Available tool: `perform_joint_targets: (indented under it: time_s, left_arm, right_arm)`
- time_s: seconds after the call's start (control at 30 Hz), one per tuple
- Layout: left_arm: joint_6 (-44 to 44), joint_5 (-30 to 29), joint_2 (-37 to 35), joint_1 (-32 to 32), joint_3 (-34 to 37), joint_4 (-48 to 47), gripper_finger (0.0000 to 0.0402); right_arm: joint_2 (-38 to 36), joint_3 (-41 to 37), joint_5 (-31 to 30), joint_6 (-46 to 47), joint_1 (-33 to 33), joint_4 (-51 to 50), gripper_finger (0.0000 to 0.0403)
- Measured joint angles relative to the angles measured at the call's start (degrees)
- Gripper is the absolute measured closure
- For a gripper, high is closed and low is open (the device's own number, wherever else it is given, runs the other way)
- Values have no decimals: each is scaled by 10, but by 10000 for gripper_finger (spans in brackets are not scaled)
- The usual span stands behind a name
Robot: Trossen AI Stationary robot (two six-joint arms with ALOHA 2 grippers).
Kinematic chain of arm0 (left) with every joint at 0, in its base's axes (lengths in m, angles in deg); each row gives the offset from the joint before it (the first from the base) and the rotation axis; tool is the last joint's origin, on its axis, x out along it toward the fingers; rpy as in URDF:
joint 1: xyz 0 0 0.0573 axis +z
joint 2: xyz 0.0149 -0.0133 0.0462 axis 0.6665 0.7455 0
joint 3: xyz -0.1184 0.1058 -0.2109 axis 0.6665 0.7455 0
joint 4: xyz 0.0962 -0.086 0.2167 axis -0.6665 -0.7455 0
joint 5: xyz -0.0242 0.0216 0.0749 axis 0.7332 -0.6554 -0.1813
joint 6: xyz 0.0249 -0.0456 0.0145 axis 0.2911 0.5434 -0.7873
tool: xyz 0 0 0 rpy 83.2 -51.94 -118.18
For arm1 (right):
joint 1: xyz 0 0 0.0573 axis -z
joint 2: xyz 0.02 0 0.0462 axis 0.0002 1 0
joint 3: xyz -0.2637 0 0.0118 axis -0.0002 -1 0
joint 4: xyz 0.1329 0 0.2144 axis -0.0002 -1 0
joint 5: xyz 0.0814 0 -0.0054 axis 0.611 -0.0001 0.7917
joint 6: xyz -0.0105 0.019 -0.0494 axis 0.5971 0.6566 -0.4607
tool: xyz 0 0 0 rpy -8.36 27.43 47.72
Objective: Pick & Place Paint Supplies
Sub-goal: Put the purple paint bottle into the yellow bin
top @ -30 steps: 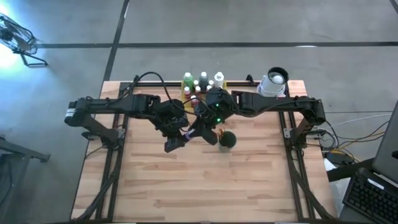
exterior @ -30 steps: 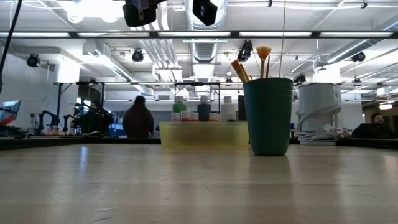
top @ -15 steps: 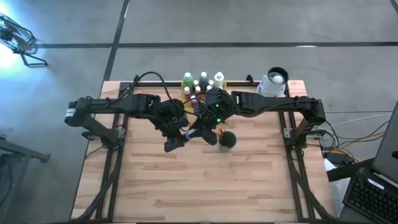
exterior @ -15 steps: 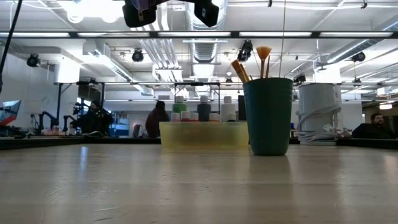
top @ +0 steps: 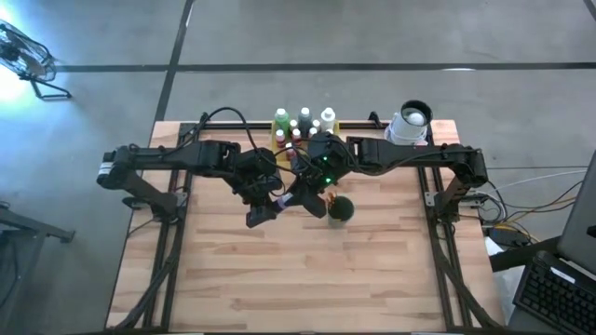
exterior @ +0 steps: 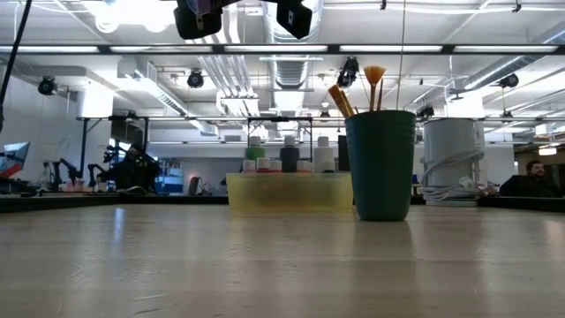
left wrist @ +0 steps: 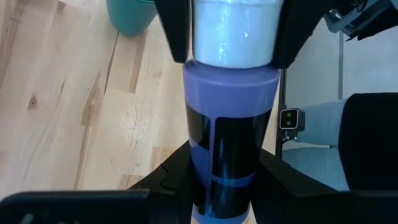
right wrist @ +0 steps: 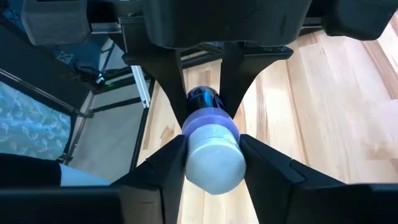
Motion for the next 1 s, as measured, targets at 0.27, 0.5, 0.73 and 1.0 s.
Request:
perform_joint_targets:
  time_s: [0.27,0.5,0.73,1.0]
  left_arm:
    - [0,0,0,0,0,0,284]
    - [0,0,0,0,0,0,284]
    - [8,-5,0,0,0,0,274]
    - [26,-14,-4,5,0,-19,165]
  right_arm:
    - [0,0,-3,-7,0,1,290]
    - [0,0,-4,-7,0,1,290]
    - [-1,0,-3,-6,0,1,290]
    - [-27,0,-9,-13,12,-75,290]
